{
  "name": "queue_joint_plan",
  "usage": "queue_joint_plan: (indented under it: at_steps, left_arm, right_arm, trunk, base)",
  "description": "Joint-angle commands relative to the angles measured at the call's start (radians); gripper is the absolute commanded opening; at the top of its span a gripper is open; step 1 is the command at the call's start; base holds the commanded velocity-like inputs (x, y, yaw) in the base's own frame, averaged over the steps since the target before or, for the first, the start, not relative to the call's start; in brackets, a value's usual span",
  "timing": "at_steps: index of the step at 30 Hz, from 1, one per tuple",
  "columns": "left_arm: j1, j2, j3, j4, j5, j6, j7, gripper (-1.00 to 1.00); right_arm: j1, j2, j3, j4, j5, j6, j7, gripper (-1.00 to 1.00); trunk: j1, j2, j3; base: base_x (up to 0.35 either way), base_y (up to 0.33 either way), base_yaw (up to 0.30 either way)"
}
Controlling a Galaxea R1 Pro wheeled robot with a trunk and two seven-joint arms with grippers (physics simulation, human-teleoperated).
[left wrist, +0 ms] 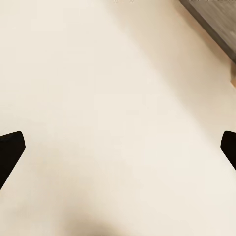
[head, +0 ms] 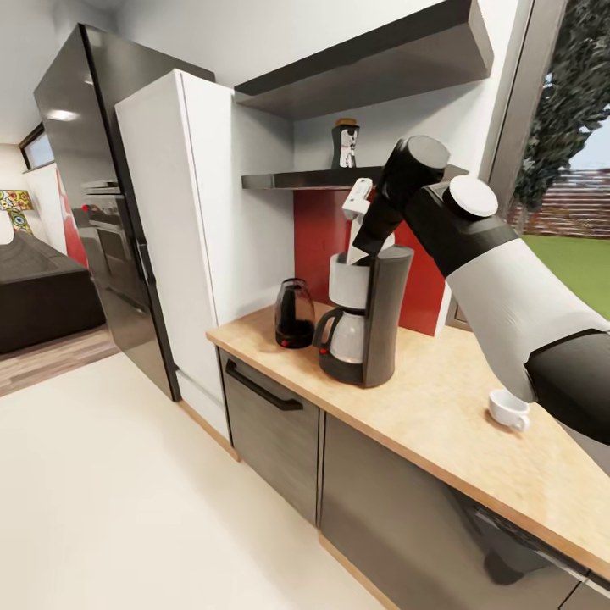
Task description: Set up a coffee station on the kitchen countertop: keep the coffee maker on the countertop, move the bottle of coffee from the kitchen shelf to the counter next to the coffee maker, place a paper coffee filter on top of the coffee maker, put the saucer next to the coffee maker with the coffee cup on the saucer, and place the electric kettle next to the coffee maker.
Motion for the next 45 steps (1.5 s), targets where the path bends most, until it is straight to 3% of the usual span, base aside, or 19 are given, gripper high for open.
queue_joint_plan:
  at_steps: [1,45]
  left_arm:
    - [0.000,-0.001,0.005,-0.001,0.000,-0.001,-0.006,1.00]
    - [0.000,-0.001,0.006,-0.001,0.000,-0.001,-0.006,1.00]
  right_arm:
    - [-0.001,0.000,0.002,-0.001,0.015,0.002,-0.002,-1.00]
    - [-0.001,0.007,0.006,-0.003,0.033,0.002,-0.002,-1.00]
  trunk:
    - [0.000,-0.001,-0.001]
    - [0.000,-0.001,-0.001]
  base:
    - [0.110,0.000,0.000]
    - [0.051,0.000,0.000]
